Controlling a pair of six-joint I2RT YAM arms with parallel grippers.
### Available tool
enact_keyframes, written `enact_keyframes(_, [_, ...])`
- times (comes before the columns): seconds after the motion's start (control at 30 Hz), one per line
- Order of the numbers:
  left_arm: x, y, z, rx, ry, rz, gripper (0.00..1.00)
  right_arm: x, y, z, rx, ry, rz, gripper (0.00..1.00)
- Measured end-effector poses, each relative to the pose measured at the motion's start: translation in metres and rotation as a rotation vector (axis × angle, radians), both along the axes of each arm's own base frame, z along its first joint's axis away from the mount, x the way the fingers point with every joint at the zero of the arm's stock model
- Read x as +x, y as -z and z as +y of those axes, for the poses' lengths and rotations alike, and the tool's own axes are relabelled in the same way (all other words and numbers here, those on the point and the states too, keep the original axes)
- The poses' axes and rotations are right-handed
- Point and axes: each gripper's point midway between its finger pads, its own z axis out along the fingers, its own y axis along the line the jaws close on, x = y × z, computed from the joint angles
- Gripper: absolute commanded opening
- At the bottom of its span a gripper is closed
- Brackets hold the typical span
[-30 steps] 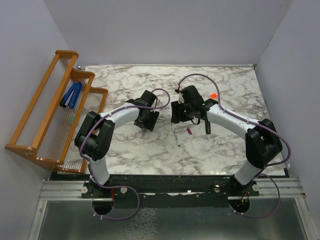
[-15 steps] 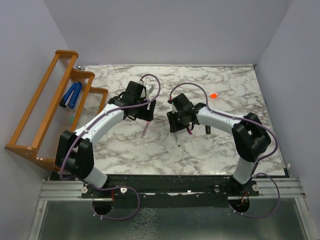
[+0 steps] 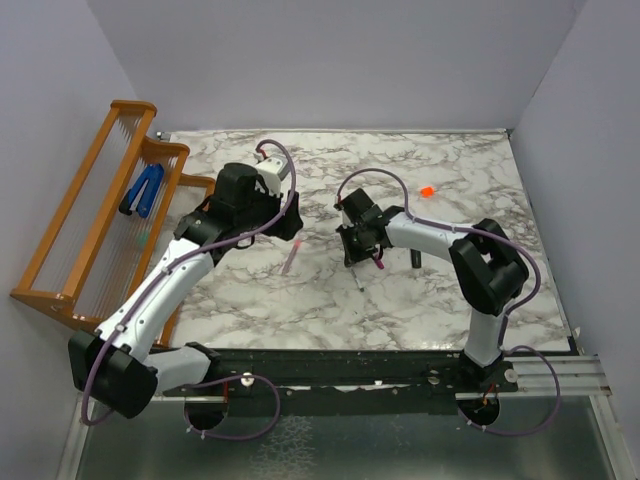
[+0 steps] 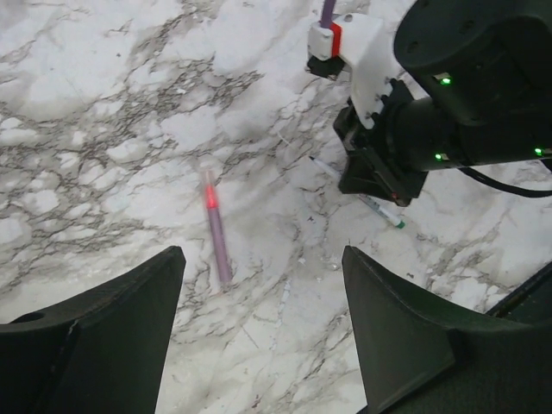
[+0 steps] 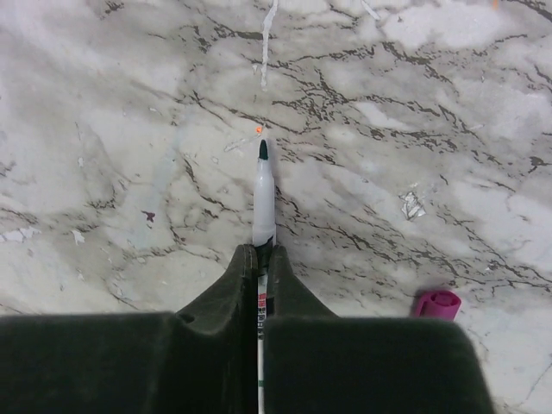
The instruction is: Insert the pens into the pen caps
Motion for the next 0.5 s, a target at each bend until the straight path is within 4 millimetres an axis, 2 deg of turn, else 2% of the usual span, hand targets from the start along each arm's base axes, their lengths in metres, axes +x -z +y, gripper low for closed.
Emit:
enact_keyframes(0.1, [-0.013, 0.004, -0.007, -0.051, 0.053, -0.003, 0.71, 0.001, -0.001, 0.001, 0.002, -0.001, -0.003, 0.0])
enact_keyframes(0.23, [-0.033, 0.026, -0.018, -0.125, 0.134, 0.03, 0.69, 0.004, -0.004, 0.003, 0.008, -0.001, -0.011, 0.0])
enact_keyframes(0.3, [-0.041, 0.037, -0.026, -0.174, 0.169, 0.044, 0.7, 0.009, -0.014, 0.007, 0.032, 0.002, -0.038, 0.0])
enact_keyframes(0.33, [-0.046, 0.041, -0.03, -0.206, 0.186, 0.049, 0.72, 0.012, -0.022, 0.01, 0.051, 0.006, -0.057, 0.01])
enact_keyframes(0.4, [-0.051, 0.044, -0.035, -0.253, 0.206, 0.041, 0.77, 0.019, -0.051, 0.02, 0.13, 0.018, -0.121, 0.0])
enact_keyframes(0.5, [-0.057, 0.035, -0.043, -0.36, 0.228, -0.014, 0.78, 0.031, -0.118, 0.039, 0.307, 0.028, -0.254, 0.0])
